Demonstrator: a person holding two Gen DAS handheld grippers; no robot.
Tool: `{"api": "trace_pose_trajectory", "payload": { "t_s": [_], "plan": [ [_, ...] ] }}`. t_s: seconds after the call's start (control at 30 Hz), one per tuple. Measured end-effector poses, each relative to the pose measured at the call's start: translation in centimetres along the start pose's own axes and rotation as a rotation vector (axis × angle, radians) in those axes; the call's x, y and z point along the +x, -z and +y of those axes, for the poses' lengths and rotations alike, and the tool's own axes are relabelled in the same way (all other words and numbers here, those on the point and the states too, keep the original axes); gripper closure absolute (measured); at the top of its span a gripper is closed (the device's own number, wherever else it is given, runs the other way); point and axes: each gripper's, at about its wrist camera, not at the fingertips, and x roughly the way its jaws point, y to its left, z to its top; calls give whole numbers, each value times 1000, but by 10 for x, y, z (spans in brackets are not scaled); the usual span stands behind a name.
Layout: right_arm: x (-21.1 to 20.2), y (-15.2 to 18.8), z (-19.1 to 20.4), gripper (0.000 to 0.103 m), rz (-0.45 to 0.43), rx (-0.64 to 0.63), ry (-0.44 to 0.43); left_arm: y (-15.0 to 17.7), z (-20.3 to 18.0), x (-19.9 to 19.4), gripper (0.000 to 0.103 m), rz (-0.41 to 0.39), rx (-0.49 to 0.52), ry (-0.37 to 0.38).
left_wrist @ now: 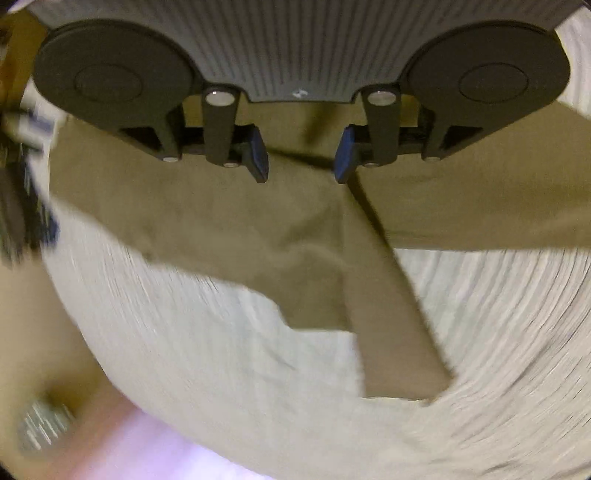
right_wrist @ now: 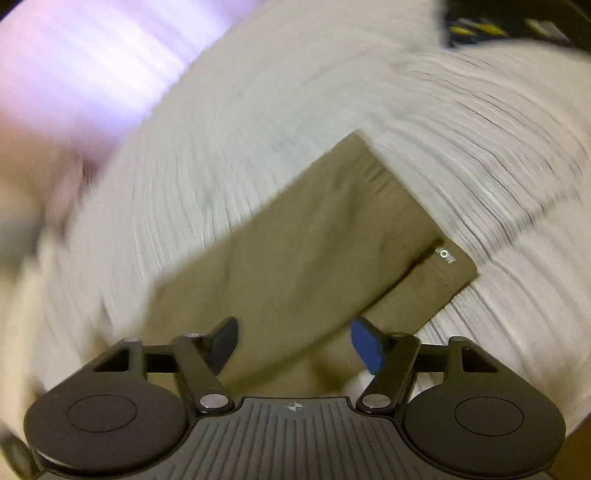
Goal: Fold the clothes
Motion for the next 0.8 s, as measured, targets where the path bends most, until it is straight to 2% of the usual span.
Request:
{"api": "trace_pose_trajectory", "payload": {
  "t_s": [0.07,0.1,0.13,0.23,0.3,0.37,0.57,0.63,0.67,0.7,0.73,0.8],
  "plan": [
    [-2,-6,-17,36,-55,151,-54,-5,11,1,68,-35,-119,-16],
    [-2,-8,-26,40,-75,214,-74,-7,16,3,68,-52,-173,-24],
    [-2,-10,-35,48,-95,277,-91,-7,20,5,68,-60,-210,-26],
    [0,-14,-57,52,-127,387,-93,-9,28,13,68,-73,-270,-39],
    [3,-16,-66,53,-132,415,-89,-9,29,18,69,-76,-290,-43],
    [7,-18,-71,59,-125,437,-62,-8,30,22,69,-78,-304,-40],
    [6,-14,-78,60,-123,457,-49,-5,33,31,70,-88,-332,-43],
    [6,-14,-81,61,-121,454,-47,-6,35,34,75,-97,-334,-51],
    [7,-15,-81,66,-121,446,-50,-6,35,34,79,-100,-331,-54],
    [9,-15,-81,84,-120,439,-52,-7,36,34,95,-102,-325,-53],
    [9,-16,-80,91,-123,428,-55,-7,35,32,101,-105,-316,-57],
    [8,-19,-77,102,-138,396,-58,-6,33,25,101,-119,-288,-62]
  ]
}}
